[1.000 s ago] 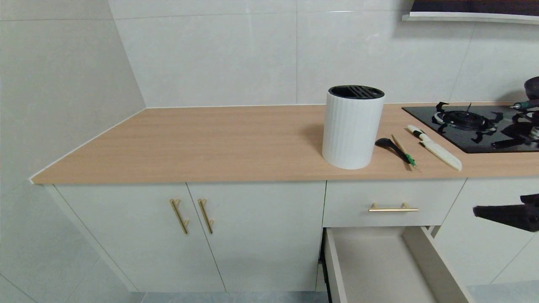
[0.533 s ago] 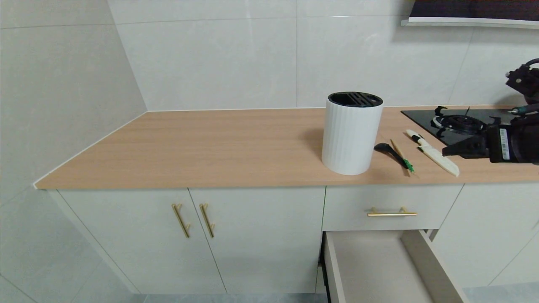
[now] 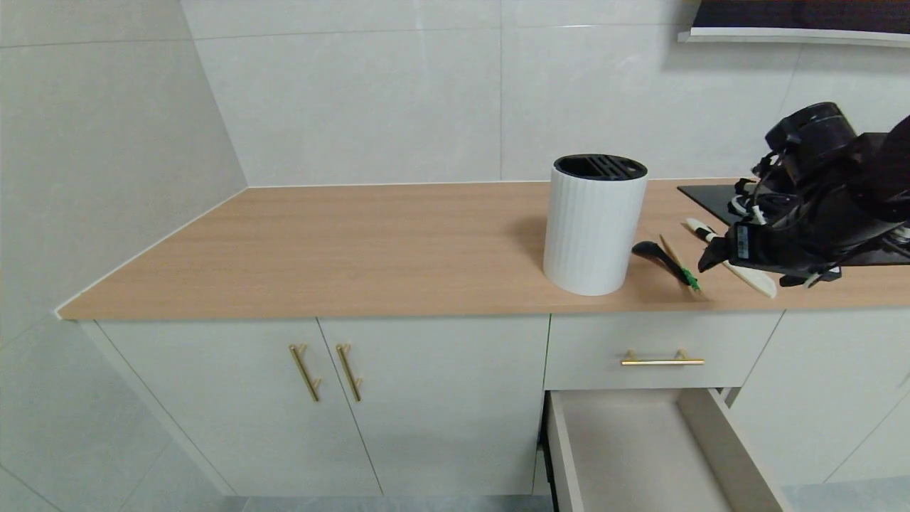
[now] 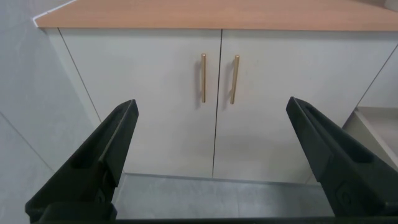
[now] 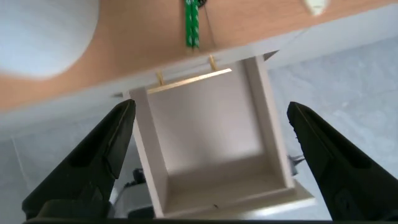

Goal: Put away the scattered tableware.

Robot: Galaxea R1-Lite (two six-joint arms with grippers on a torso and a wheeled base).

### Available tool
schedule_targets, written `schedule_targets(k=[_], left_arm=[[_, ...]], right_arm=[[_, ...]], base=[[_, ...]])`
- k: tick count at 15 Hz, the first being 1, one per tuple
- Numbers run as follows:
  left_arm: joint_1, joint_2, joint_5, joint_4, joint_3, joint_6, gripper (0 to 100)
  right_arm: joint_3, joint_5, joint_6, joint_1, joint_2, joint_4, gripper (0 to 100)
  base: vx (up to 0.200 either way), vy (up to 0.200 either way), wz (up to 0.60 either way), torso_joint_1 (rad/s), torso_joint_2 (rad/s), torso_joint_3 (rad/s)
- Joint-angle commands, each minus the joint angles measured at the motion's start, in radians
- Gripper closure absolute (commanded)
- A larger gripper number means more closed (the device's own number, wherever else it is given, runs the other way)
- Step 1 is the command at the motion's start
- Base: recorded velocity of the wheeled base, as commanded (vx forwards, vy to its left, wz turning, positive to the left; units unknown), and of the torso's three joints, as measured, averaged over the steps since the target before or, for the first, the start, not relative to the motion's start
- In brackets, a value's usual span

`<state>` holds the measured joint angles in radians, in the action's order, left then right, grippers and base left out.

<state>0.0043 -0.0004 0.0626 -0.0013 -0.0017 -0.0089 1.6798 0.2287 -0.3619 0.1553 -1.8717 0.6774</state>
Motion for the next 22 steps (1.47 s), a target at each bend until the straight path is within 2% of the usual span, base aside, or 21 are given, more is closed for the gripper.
schedule_targets(k=[1,8,14,15,22], left_arm=[[0.0,0.0,0.0,0.0,-0.001,0.0,0],[0.0,0.0,0.0,0.0,-0.001,0.0,0],[0.0,0.0,0.0,0.0,0.0,0.0,0],[0.0,0.0,0.0,0.0,0.0,0.0,0],[0.0,0.0,0.0,0.0,0.0,0.0,0]], right_arm=[[0.058,0.003,-0.023,0.001,-0.135,-0.006,0],[0.064,0.008,-0.049,-0.007,-0.251,-0.164,0],[0.064,0.004,-0.049,-0.031,-0.264,-0.197,0],[0.064,0.004,-0.049,-0.031,-0.264,-0.2,100],[0.064,0.003,-0.049,-0.031,-0.257,-0.2,100]], base=[[0.0,0.0,0.0,0.0,0.0,0.0],[0.0,0.0,0.0,0.0,0.0,0.0],[0.0,0.0,0.0,0.0,0.0,0.0],[0.0,0.0,0.0,0.0,0.0,0.0],[0.0,0.0,0.0,0.0,0.0,0.0]])
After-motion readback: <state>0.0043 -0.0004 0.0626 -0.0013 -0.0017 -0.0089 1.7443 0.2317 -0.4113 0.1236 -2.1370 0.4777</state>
